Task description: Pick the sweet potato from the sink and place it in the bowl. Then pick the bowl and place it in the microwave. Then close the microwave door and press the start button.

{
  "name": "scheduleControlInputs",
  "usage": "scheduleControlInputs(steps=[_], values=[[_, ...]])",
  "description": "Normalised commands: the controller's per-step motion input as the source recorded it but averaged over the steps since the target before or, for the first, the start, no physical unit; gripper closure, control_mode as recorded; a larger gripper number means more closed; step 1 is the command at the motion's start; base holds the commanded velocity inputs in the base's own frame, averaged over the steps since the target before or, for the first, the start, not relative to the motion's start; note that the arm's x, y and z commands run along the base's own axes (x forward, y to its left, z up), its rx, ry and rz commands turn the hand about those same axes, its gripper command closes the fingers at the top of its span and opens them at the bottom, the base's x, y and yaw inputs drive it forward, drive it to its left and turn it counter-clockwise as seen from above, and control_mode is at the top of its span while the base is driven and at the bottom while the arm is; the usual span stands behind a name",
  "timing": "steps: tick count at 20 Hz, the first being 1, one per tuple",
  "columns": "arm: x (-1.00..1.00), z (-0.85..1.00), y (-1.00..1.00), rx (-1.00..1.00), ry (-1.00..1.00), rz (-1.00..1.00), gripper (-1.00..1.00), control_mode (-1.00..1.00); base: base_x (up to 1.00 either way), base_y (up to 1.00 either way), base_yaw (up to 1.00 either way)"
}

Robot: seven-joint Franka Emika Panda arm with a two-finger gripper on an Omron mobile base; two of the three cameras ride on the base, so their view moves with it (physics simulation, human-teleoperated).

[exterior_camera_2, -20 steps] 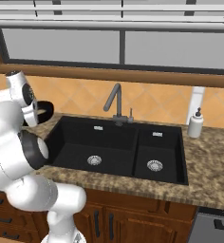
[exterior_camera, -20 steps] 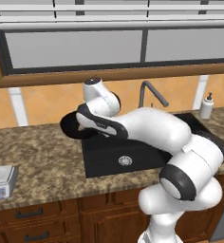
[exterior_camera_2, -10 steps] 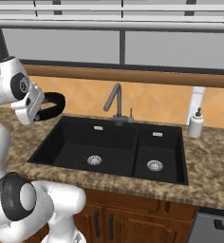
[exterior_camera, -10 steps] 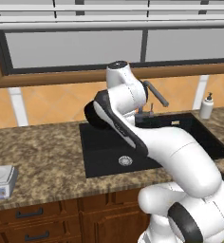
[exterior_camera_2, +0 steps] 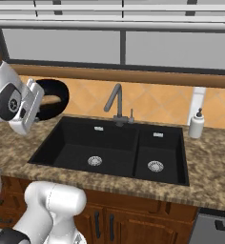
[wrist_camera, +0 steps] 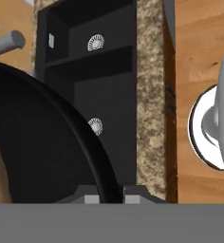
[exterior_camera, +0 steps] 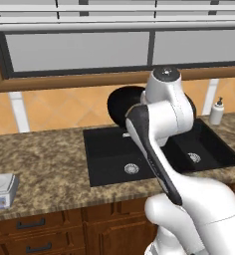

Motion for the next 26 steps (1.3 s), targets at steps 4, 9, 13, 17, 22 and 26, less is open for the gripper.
scheduleControlInputs(steps=[4,9,13,17,22,26], values=[[-0.46,0.57,-0.12,0.02,-0.02,-0.06,1.0,-1.0,0.0,0.0,0.0],[-0.41,0.34,0.0,0.0,-0.12,-0.02,1.0,1.0,-0.13,-0.03,-0.01],[0.0,0.0,0.0,0.0,0.0,0.0,1.0,1.0,-0.7,-0.8,-0.19],[0.0,0.0,0.0,0.0,0.0,0.0,1.0,1.0,-0.28,-0.55,-0.66],[0.0,0.0,0.0,0.0,0.0,0.0,1.0,1.0,0.0,0.0,-0.99],[0.0,0.0,0.0,0.0,0.0,0.0,1.0,1.0,0.0,-0.02,-0.97]])
